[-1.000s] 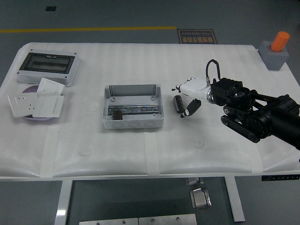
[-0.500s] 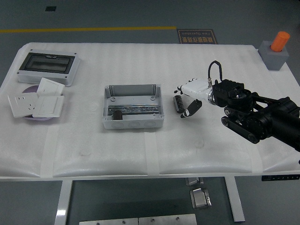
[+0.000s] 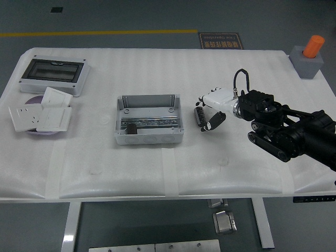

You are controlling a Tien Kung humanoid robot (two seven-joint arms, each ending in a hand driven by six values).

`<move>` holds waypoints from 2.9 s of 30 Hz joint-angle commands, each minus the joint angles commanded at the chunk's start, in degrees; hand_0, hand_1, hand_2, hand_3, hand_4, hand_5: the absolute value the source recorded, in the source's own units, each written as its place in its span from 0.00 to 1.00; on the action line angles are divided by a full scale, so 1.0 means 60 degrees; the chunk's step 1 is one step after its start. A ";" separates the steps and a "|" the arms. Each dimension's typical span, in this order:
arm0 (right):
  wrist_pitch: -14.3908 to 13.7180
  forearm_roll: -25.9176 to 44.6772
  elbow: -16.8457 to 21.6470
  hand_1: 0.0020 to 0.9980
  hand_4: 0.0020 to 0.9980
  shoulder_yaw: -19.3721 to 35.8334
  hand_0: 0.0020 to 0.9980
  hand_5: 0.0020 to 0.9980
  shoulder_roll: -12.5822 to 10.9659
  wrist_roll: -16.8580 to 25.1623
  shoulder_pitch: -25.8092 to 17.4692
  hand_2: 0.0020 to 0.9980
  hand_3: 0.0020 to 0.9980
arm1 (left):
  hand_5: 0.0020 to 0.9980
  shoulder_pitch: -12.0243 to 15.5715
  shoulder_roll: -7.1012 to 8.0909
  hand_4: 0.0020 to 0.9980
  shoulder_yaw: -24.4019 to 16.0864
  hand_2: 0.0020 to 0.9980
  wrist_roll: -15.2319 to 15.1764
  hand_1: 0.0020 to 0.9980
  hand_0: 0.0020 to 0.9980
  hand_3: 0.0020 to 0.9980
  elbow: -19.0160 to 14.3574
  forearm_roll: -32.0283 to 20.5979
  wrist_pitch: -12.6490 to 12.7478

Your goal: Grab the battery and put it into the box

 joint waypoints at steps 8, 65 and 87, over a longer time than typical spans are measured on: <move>-0.0064 0.0015 -0.0052 0.73 0.65 0.0019 0.97 0.29 0.0038 0.0029 -0.0103 0.68 0.69 | 0.49 -0.0004 0.0008 0.44 0.0045 0.44 -0.0034 0.65 0.61 0.50 0.0000 -0.0025 -0.0018; -0.2805 0.1061 0.3786 0.92 0.97 0.1385 1.00 0.54 0.0008 -0.1011 -0.1124 0.94 1.00 | 0.48 0.0357 -0.0056 0.44 -0.1115 0.45 0.0388 0.65 0.61 0.50 0.0000 0.0785 -0.0057; -0.3216 0.1859 0.4305 0.91 1.00 0.3514 1.00 0.64 -0.1690 -0.0665 -0.2252 0.94 1.00 | 0.48 0.0481 -0.0066 0.44 -0.0981 0.45 0.0421 0.65 0.61 0.50 0.0000 0.0568 -0.0067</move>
